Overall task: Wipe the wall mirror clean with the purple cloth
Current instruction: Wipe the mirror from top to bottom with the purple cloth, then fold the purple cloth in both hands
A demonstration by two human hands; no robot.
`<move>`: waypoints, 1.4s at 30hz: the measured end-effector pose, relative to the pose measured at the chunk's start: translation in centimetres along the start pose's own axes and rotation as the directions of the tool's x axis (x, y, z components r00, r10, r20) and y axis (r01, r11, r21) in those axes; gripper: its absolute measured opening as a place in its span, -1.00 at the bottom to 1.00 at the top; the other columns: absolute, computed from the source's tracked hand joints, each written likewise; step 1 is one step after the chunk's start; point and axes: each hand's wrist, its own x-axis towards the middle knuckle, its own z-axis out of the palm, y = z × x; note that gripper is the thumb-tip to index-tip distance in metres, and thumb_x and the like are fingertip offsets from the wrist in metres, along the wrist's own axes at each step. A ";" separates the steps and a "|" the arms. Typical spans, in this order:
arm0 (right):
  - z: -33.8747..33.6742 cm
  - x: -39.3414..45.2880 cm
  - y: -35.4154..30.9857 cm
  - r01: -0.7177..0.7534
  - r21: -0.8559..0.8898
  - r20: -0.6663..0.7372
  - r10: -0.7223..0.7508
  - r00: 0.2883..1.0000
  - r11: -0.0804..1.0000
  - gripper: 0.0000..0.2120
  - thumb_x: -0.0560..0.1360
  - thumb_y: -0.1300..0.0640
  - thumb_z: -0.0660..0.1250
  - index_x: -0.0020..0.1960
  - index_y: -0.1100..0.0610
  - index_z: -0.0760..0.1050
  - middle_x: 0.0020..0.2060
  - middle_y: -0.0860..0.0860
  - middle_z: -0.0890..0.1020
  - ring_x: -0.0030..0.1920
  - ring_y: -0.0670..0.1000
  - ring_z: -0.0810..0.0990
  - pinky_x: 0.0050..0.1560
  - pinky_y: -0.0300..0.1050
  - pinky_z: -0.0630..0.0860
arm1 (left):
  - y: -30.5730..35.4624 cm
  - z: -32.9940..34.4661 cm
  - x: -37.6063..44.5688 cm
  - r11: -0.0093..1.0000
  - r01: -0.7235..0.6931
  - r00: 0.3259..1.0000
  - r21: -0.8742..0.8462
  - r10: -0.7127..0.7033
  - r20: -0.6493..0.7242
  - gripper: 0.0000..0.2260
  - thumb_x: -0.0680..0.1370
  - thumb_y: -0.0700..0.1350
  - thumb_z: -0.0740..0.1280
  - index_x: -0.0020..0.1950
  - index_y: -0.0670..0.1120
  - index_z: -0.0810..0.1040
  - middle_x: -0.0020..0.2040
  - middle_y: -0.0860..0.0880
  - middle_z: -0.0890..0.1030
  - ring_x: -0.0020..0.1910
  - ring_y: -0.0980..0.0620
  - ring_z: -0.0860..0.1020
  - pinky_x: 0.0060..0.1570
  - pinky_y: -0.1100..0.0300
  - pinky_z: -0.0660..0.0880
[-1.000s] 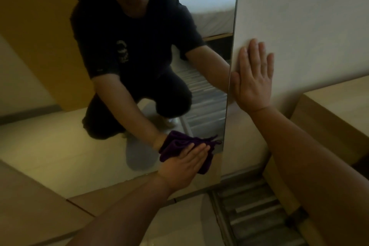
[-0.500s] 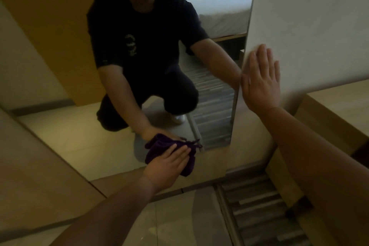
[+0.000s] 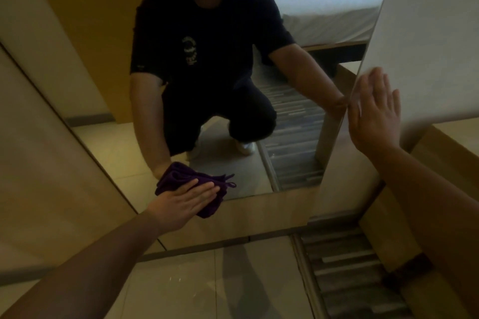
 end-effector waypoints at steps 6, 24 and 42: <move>-0.1 -3.5 -3.0 -0.033 0.106 -0.030 0.037 0.999 0.994 -0.42 0.68 -0.08 -0.06 0.62 0.13 -0.05 0.62 0.13 -0.06 0.61 0.07 -0.14 0.57 0.23 -0.08 | 1.7 -3.6 -0.2 0.941 0.136 0.989 -0.311 -0.108 0.103 -0.47 0.48 -0.05 0.07 0.41 -0.15 0.44 0.46 -0.14 0.41 0.48 -0.11 0.30 0.48 -0.07 -0.01; -25.2 -0.8 -19.6 0.149 0.401 0.747 -0.417 0.518 0.904 -0.57 0.56 -0.09 0.33 0.40 -0.06 0.42 0.24 -0.03 0.55 0.23 0.01 0.51 0.25 -0.05 0.45 | -10.6 -34.8 3.2 -0.006 0.345 0.912 -0.939 0.239 0.334 -0.67 0.70 -0.02 0.11 0.45 -0.03 0.38 0.33 0.01 0.51 0.23 0.07 0.48 0.17 0.24 0.37; -53.3 -3.5 -8.9 -0.408 -0.045 0.874 0.234 0.426 0.912 -0.89 0.53 0.08 0.36 -0.06 -0.10 0.44 -0.19 -0.12 0.55 -0.20 -0.15 0.55 -0.26 -0.34 0.38 | -8.2 -56.8 12.1 0.291 -0.144 0.841 -0.946 0.540 0.038 -0.84 0.61 -0.03 0.24 0.18 0.04 0.49 -0.09 0.09 0.54 -0.14 0.10 0.52 -0.23 0.17 0.43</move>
